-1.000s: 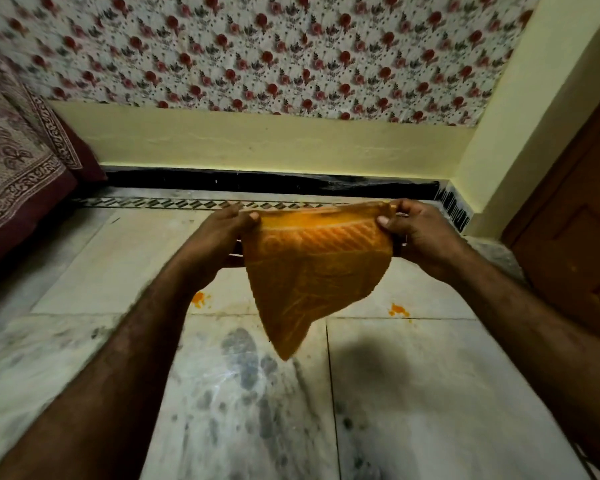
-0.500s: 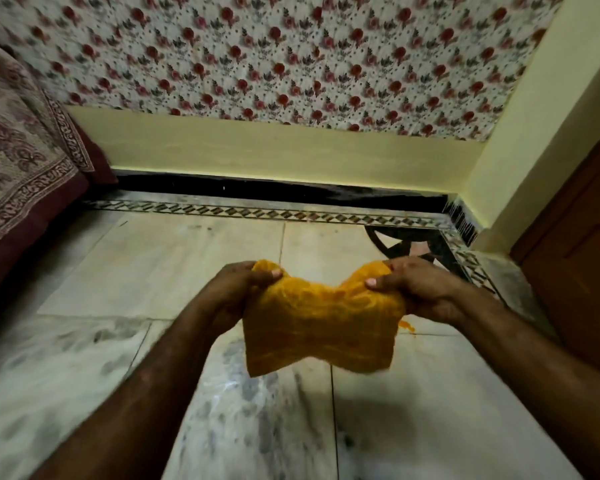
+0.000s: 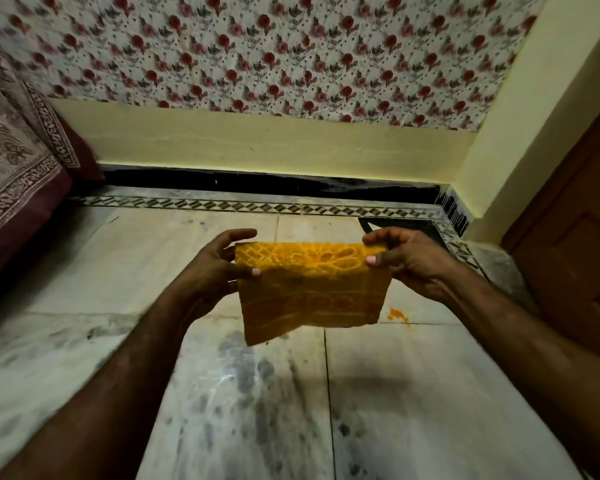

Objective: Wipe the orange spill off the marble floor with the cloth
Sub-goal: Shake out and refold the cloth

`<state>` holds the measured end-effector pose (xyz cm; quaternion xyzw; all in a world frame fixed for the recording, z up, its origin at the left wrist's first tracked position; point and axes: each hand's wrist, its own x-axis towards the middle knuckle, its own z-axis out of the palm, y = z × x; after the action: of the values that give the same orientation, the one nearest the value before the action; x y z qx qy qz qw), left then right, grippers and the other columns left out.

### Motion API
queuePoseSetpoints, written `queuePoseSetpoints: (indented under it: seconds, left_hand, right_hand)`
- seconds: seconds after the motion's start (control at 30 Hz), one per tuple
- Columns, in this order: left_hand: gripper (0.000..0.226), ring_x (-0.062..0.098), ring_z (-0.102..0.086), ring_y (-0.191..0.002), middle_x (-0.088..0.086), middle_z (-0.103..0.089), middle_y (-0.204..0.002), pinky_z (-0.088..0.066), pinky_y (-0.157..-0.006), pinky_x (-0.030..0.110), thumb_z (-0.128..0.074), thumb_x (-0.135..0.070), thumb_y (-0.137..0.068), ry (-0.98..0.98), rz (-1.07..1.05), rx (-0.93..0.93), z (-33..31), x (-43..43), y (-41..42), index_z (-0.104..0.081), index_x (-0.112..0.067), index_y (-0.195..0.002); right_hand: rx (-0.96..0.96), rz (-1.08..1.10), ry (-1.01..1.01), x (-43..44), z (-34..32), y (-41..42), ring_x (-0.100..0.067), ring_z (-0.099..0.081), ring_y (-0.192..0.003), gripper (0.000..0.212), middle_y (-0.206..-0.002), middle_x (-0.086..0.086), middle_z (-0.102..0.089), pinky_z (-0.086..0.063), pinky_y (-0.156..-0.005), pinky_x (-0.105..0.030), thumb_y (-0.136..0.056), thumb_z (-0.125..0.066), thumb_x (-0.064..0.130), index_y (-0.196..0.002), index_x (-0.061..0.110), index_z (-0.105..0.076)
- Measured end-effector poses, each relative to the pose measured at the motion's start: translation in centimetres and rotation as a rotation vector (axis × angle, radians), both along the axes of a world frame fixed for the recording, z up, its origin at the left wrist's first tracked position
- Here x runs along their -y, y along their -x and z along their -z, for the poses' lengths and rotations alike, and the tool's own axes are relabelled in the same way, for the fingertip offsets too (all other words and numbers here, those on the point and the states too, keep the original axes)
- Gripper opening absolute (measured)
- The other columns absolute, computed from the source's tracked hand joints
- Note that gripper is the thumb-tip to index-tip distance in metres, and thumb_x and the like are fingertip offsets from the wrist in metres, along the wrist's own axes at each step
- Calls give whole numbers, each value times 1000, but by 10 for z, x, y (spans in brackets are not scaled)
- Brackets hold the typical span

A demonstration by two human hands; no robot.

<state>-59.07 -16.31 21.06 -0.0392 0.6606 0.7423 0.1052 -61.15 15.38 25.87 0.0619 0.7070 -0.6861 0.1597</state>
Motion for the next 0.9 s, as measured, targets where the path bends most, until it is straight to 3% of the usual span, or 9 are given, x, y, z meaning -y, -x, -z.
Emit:
queuePoseSetpoints:
  seconds: [0.13, 0.27, 0.4, 0.53, 0.6, 0.7, 0.83, 0.9]
  left_hand:
    - [60, 32, -63, -113, 10, -63, -126, -61, -84, 38, -72, 17, -75, 125, -42, -34, -2, 2, 3, -66, -15, -125]
    - [58, 21, -64, -102, 3, -63, -118, -56, -73, 23, -81, 5, -73, 358, 5, -79, -1, 2, 4, -66, -15, -126]
    - [26, 18, -65, -89, 4, -72, -97, -49, -69, 27, -76, -12, -86, 597, -6, -178, 1, 1, 5, -73, -15, -112]
    - [14, 14, -61, -83, 1, -71, -88, -43, -65, 29, -71, -22, -91, 656, -68, -225, 0, -1, 7, -76, -13, -100]
    - [12, 11, -62, -82, -3, -71, -84, -43, -65, 28, -70, -23, -91, 664, -78, -237, -2, -3, 6, -75, -13, -96]
    - [15, 3, -53, -60, -15, -61, -62, -36, -57, 27, -69, -22, -92, 661, -69, -271, -2, -3, 6, -70, -17, -77]
    - [8, 16, -58, -79, -3, -66, -91, -41, -62, 27, -69, -13, -91, 664, -53, -302, -1, -1, 5, -64, -19, -92]
    - [21, 12, -59, -82, -4, -62, -107, -43, -58, 16, -65, -5, -91, 755, 26, -383, -3, -3, 2, -56, -22, -99]
  right_hand:
    - [-93, -93, -239, 0, -3, 0, -23, -59, -102, 39, -112, -5, -64, -53, -72, -28, -77, -70, -16, -108, 8, -71]
    - [-202, -96, -404, 2, -2, 6, -18, -59, -100, 40, -110, 2, -64, -52, -71, -27, -76, -75, -10, -108, 15, -72]
    - [-280, -83, -574, 0, 2, 10, -21, -57, -105, 43, -115, 0, -63, -48, -71, -24, -79, -78, 1, -119, 17, -71]
    - [-347, -115, -672, -4, 4, 10, -18, -60, -102, 40, -110, 1, -65, -47, -69, -19, -83, -78, 9, -121, 16, -70]
    - [-362, -152, -734, -4, 5, 11, -19, -60, -106, 44, -112, 2, -64, -52, -77, -25, -81, -80, 13, -124, 16, -69]
    - [-397, -229, -864, 3, 8, 10, -18, -59, -107, 52, -113, 4, -60, -54, -86, -31, -77, -84, 16, -126, 15, -66]
    - [-471, -208, -902, 3, 10, 15, -20, -66, -97, 26, -99, 0, -67, -50, -66, -21, -82, -80, 19, -106, 12, -74]
    - [-508, -165, -901, -2, 11, 20, -17, -61, -105, 24, -107, 1, -62, -52, -73, -25, -81, -81, 22, -102, 11, -76]
